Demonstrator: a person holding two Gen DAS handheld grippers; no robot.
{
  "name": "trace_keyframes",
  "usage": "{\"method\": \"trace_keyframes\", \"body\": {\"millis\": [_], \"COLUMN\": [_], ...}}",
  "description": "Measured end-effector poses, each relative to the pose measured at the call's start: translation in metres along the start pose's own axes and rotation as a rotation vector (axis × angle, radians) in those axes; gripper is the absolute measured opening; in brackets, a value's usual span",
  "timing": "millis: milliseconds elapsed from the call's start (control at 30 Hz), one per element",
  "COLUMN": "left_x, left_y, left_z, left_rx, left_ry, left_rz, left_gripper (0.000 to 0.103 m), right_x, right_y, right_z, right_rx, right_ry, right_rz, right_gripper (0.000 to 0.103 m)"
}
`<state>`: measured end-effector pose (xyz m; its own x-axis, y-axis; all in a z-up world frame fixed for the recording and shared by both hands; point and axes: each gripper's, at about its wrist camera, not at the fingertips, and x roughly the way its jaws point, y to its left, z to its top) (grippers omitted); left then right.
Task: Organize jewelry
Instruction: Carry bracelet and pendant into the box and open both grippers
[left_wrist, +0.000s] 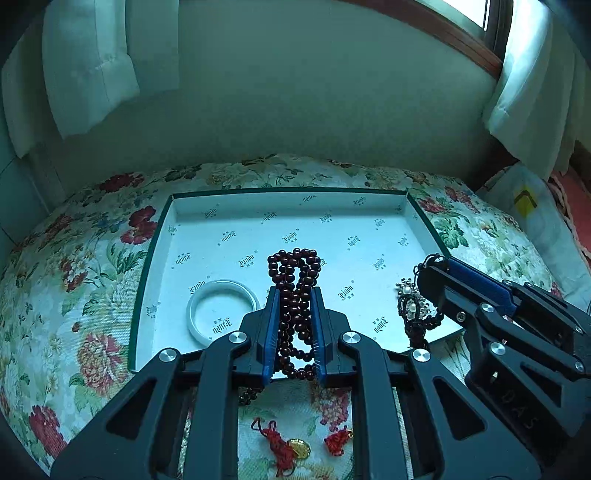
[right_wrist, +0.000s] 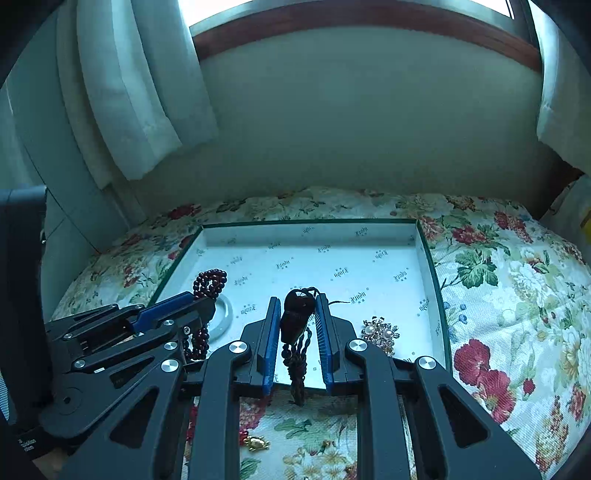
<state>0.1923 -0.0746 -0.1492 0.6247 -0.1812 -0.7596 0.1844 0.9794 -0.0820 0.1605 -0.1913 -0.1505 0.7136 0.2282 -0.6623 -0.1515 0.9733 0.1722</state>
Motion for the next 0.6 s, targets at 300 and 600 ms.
{"method": "trace_keyframes", "body": {"millis": [300,600], "left_x": [0.057,0.074], "left_y": [0.003,0.006], "left_z": [-0.016,-0.013], "left_rx": [0.046,0.054], "left_ry": [0.093,0.100], "left_rz": [0.026,0.033], "left_gripper": [0.016,0.026], "right_x": [0.059,0.079], "right_y": [-0.012,-0.015], "right_z": [-0.017,-0.023], "right_rx": [0.006,-0.001], "right_ry": [0.129,0.168], "right_rz": [-0.012,-0.017], "right_gripper": [0.020,0.020]}}
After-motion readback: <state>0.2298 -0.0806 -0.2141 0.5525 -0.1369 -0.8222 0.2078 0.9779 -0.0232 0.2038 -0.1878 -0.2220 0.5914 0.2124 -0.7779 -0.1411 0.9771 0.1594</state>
